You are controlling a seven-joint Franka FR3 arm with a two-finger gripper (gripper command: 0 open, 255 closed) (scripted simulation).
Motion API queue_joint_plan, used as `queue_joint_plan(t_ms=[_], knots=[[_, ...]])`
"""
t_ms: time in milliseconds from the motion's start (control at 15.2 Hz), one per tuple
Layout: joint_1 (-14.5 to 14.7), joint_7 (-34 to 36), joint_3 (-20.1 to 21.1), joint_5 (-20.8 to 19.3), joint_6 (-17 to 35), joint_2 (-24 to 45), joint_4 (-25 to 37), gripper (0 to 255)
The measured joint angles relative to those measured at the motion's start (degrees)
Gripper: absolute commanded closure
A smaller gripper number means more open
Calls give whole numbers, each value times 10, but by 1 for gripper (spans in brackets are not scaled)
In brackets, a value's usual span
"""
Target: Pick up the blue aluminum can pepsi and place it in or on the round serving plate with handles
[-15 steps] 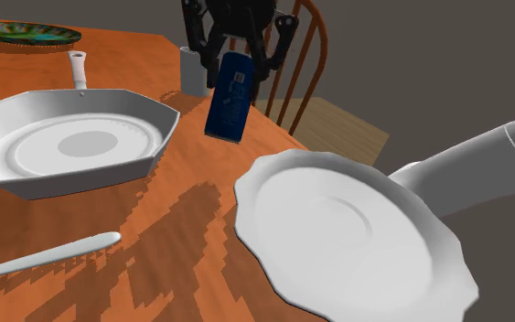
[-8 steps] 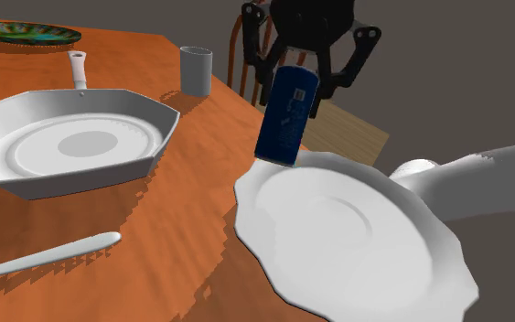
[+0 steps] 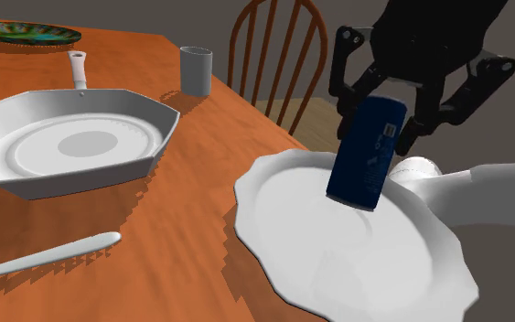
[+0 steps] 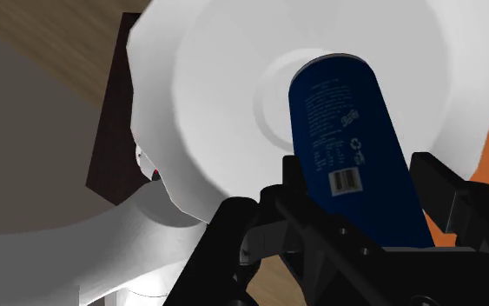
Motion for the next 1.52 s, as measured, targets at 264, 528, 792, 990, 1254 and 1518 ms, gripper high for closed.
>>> queue_joint_plan(t_ms=[264, 528, 792, 990, 1254, 1518], knots=[[13, 0, 2, 11, 9, -30, -40, 255], [19, -6, 5, 18, 32, -52, -78, 255], [27, -9, 15, 28, 50, -71, -117, 255], [31, -12, 20, 33, 61, -80, -138, 255], [31, -13, 21, 34, 64, -81, -141, 255], [31, -13, 22, 34, 64, -81, -142, 0]])
